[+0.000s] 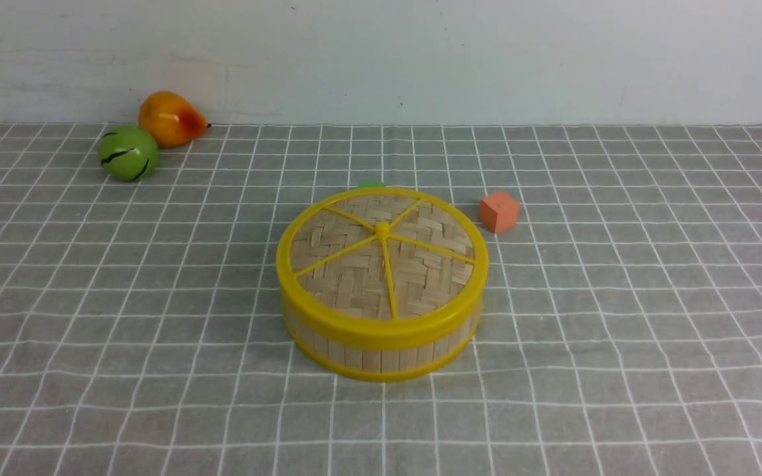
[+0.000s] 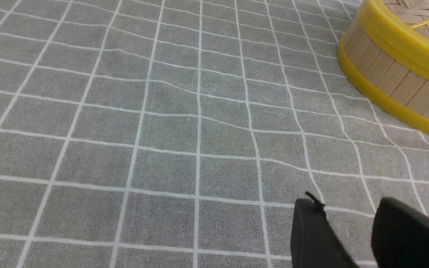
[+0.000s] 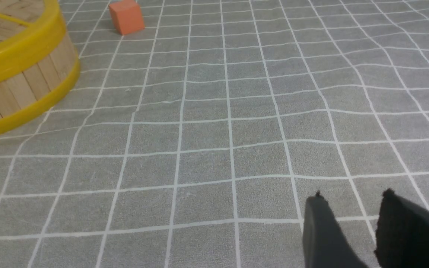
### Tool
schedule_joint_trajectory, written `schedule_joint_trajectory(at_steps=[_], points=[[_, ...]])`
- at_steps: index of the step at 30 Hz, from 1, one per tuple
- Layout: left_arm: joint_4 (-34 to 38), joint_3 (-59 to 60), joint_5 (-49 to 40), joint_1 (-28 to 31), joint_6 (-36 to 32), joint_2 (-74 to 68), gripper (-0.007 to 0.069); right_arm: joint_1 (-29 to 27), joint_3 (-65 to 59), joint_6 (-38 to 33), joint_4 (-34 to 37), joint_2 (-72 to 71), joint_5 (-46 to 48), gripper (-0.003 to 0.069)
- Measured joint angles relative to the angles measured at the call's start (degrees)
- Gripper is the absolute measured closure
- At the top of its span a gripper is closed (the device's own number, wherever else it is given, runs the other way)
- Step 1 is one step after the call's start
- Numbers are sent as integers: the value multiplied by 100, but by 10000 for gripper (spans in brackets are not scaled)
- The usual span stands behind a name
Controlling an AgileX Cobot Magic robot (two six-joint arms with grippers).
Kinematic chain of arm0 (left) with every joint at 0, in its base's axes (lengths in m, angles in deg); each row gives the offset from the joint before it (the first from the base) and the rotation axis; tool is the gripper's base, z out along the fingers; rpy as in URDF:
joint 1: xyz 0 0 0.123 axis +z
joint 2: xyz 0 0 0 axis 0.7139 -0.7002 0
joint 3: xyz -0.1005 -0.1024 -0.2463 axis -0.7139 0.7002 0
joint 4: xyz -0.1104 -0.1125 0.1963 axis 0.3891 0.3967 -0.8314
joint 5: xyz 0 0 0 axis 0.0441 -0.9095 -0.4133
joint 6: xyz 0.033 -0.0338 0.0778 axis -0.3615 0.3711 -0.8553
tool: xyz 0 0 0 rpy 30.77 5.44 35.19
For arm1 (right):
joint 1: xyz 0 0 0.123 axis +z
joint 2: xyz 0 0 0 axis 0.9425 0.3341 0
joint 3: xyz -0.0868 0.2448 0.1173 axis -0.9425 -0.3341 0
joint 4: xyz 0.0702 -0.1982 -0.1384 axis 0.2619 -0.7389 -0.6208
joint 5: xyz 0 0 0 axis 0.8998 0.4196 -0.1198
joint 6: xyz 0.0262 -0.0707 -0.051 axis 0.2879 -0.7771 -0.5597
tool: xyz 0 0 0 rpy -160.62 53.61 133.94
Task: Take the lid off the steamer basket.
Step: Use the left arm to lift the lid of the steamer
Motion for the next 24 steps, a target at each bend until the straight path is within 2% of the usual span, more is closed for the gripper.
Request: schedule_joint_trajectory(at_steps=[24], points=[[0,0,0,0,0,0,386,0,0,0,0,0,0,425]])
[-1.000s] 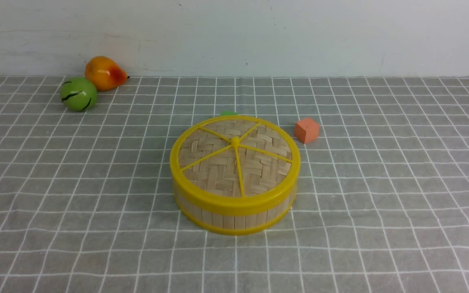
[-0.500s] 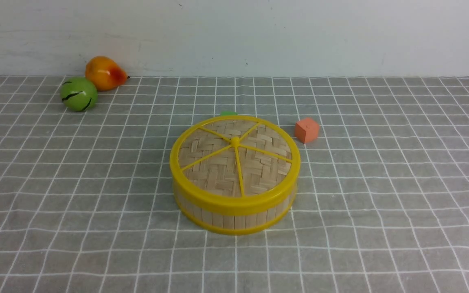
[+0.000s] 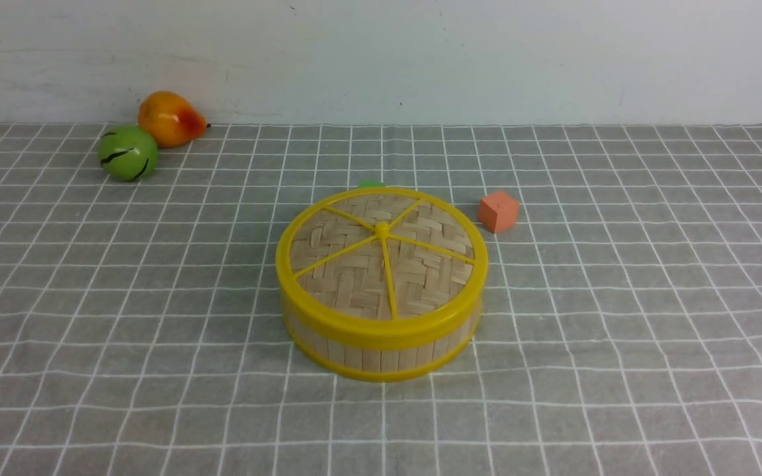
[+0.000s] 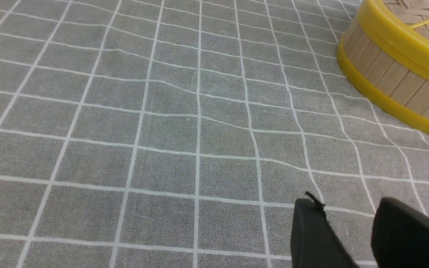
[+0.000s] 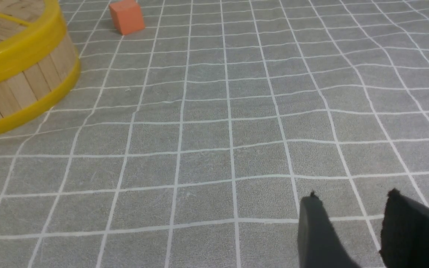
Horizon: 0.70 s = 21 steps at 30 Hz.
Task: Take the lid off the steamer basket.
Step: Use the left arm to lift the lid of the steamer
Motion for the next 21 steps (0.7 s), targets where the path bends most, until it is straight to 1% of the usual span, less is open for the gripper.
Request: schedule_joint_trajectory(at_steps=[2,4,5,6,7,8,9,10,11,12,14,18,19,21], points=[[0,0,23,0,0,0,386,0,0,0,0,0,0,424],[0,6,262,0,0,0,386,0,0,0,0,0,0,421],[-5,6,643,0,0,0,386,0,0,0,0,0,0,421],[-5,6,716,0,0,0,386,0,0,0,0,0,0,421],[-5,6,1422,0,0,0,386,0,0,0,0,0,0,421],[-5,6,1949,0,0,0,386,0,0,0,0,0,0,421],[-5,6,2280,0,0,0,386,0,0,0,0,0,0,421],[-5,6,2951,0,0,0,386,0,0,0,0,0,0,421],[-5,6,3061,0,0,0,386,0,0,0,0,0,0,421],[-5,6,4020,0,0,0,386,0,0,0,0,0,0,421],[-5,6,4984,0,0,0,386,0,0,0,0,0,0,421],[-5,6,6395,0,15,0,386,0,0,0,0,0,0,421],[-5,6,6532,0,15,0,386,0,0,0,0,0,0,421],[-5,6,7324,0,143,0,386,0,0,0,0,0,0,420]])
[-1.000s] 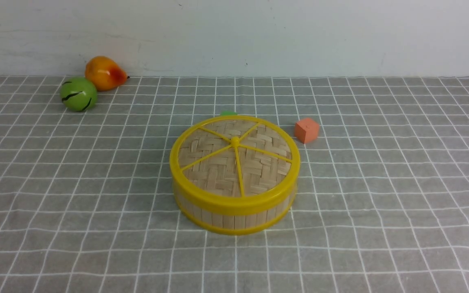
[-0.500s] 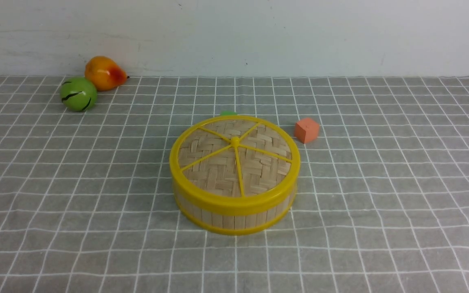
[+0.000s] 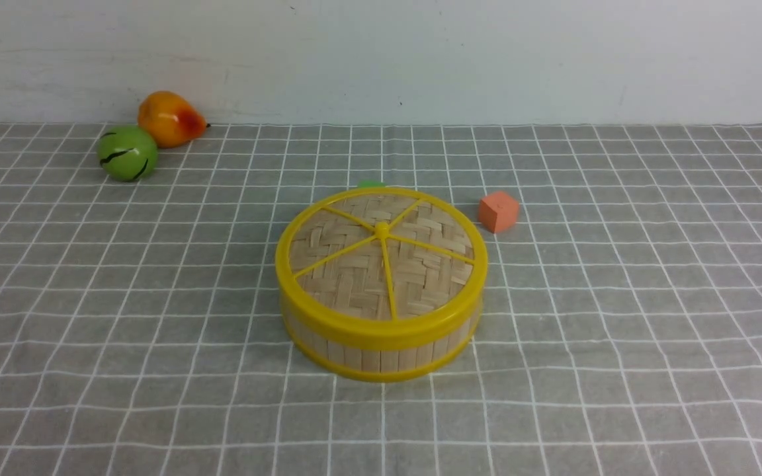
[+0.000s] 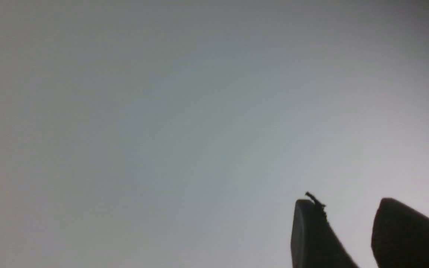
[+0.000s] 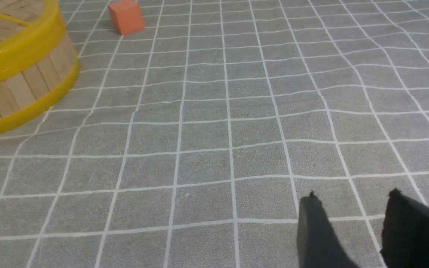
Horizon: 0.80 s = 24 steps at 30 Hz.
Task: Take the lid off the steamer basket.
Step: Use the left arm to lift the lid of the steamer
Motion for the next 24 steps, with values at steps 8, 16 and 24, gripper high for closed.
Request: schedule_joint_trajectory(at_steps=[8,16,24], points=[[103,-1491,-1436,0,155,0,433,0,0,0,0,0,0,418],[421,-4184,-4127,0,-679,-1801,637,0,0,0,0,0,0,418],[611,-6073,-6396,0,-769,-5022,637,0,0,0,0,0,0,418]])
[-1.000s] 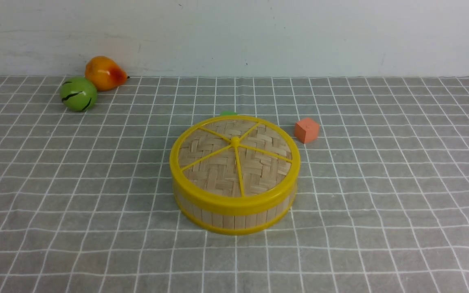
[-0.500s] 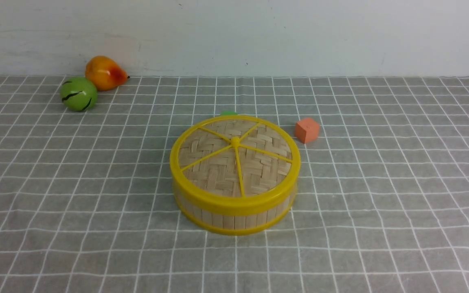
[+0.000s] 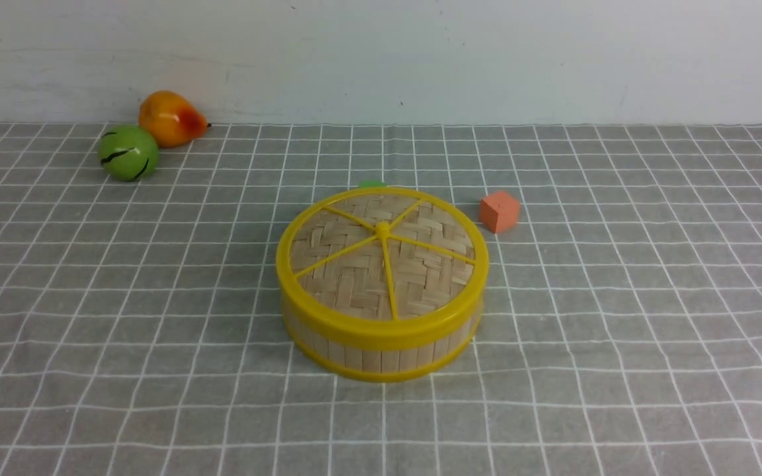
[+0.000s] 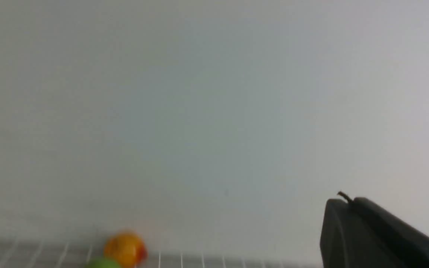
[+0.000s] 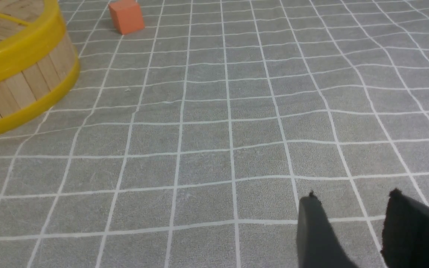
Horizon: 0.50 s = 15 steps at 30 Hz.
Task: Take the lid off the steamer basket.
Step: Use the left arm to lift the lid of the steamer
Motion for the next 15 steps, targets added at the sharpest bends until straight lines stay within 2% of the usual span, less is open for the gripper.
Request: schedule_joint_trajectory(at_steps=[1,3,4,5,9,12,15], points=[[25,-69,-224,0,1,-74,637,0,0,0,0,0,0,418],[273,-718,-1256,-11,-70,-750,637,0,0,0,0,0,0,418],[561,-1394,-2127,-64,-265,-1424,637,0,0,0,0,0,0,418],[734,-1775,-2625,-118,-423,-1802,637,0,0,0,0,0,0,418],[1241,-3262,-4117,-515,-827,-3260,637,0,0,0,0,0,0,418],[1152,-4407,-5002,-1045,-877,-4306,637,0,0,0,0,0,0,418],[524,-5989,-5711,-1727,-786,-5608,637,0,0,0,0,0,0,418]])
